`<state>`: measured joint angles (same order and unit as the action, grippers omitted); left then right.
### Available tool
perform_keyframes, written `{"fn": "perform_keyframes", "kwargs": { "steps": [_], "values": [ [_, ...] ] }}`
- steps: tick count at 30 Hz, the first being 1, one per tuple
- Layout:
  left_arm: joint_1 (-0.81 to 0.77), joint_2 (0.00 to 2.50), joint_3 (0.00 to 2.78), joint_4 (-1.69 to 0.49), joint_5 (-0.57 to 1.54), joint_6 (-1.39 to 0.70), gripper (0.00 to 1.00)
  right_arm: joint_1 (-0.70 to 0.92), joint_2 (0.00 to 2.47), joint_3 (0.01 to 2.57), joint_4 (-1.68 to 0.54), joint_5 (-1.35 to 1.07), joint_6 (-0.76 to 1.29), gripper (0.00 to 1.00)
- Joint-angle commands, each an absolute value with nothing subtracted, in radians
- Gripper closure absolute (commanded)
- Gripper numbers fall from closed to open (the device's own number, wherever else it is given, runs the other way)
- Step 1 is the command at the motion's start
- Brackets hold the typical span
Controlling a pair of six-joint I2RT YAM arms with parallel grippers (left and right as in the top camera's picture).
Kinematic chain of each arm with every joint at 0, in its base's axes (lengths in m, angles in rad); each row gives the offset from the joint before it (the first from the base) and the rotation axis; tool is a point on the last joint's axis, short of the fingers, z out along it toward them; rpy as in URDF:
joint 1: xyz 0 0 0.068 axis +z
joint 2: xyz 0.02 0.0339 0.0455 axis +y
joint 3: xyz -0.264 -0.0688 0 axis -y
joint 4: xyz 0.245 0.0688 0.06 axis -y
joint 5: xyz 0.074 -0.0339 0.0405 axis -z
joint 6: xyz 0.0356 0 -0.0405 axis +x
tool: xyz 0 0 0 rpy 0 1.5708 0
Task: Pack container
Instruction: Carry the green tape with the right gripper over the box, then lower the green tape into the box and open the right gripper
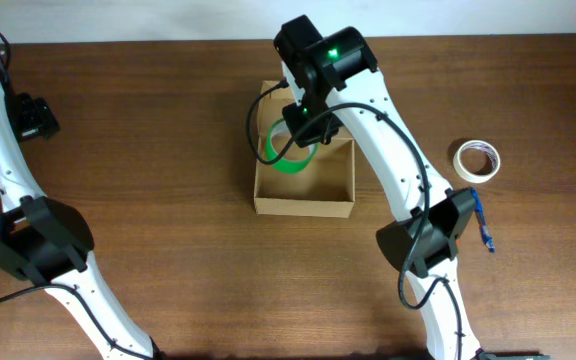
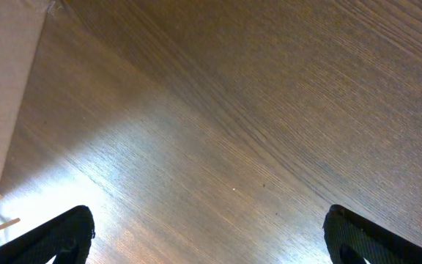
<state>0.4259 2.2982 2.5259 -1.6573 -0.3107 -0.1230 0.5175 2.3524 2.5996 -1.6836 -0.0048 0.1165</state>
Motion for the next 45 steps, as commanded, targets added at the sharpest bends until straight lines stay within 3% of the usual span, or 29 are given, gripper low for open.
{"fn": "perform_keyframes", "kwargs": {
  "steps": [1,37,45],
  "values": [
    [0.429,2.284,2.520,-1.658,-0.317,-0.111,0.00,0.515,2.367,2.578,-1.684,-0.034,0.101,0.96],
    [0.429,2.284,2.520,-1.658,-0.317,-0.111,0.00,0.516,2.233,2.466,-1.674,-0.040,0.049,0.96],
    [0.429,2.284,2.520,-1.658,-0.317,-0.111,0.00,0.515,2.168,2.356,-1.517,-0.014,0.060,0.96]
  ]
}}
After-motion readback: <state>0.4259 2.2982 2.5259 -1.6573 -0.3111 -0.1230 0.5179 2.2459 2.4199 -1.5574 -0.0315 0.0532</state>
